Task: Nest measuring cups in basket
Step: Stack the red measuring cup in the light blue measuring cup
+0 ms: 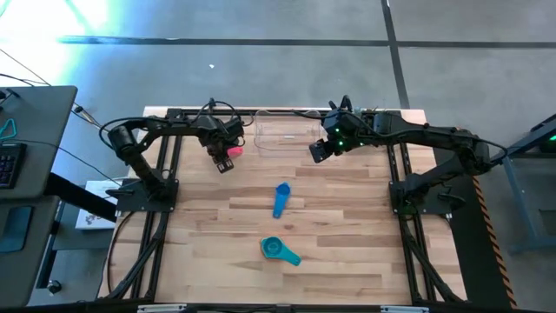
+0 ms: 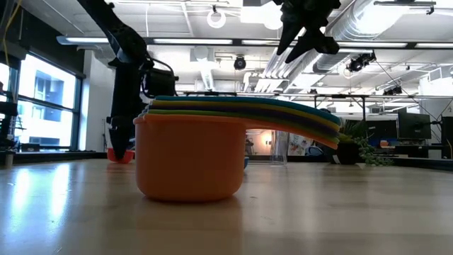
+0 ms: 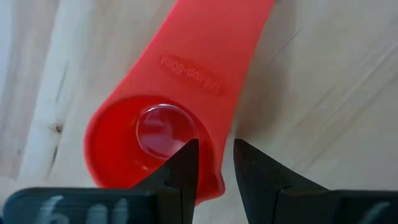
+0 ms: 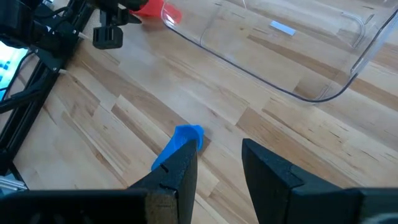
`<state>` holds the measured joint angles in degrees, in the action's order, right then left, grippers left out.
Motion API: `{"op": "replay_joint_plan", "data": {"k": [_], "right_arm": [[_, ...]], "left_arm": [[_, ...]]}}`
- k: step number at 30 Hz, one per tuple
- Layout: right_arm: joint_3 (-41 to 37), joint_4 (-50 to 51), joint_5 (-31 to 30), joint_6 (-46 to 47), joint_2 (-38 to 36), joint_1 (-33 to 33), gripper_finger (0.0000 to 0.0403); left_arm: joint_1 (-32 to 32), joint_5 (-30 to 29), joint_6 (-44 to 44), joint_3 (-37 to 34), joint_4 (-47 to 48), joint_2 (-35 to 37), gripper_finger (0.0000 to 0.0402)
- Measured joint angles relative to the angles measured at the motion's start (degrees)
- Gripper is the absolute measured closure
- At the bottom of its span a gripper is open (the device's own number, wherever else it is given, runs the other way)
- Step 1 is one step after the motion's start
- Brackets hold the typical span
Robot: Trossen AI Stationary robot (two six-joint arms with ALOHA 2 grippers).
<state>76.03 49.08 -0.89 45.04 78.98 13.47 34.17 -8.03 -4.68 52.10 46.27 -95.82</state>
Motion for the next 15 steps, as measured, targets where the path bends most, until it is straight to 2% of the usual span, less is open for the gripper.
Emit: {"op": "replay_joint_plan", "data": {"k": [7, 15], "right_arm": [[0.0, 0.0, 0.0, 0.0, 0.0, 0.0, 0.0284], [0.0, 0.0, -0.6, 0.0, 0.0, 0.0, 0.0284]], "left_arm": [[-0.1, 0.0, 0.0, 0.0, 0.0, -0.6, 0.0319], [-0.6, -0.8, -1.0, 0.0, 0.7, -0.3, 0.0384]]}}
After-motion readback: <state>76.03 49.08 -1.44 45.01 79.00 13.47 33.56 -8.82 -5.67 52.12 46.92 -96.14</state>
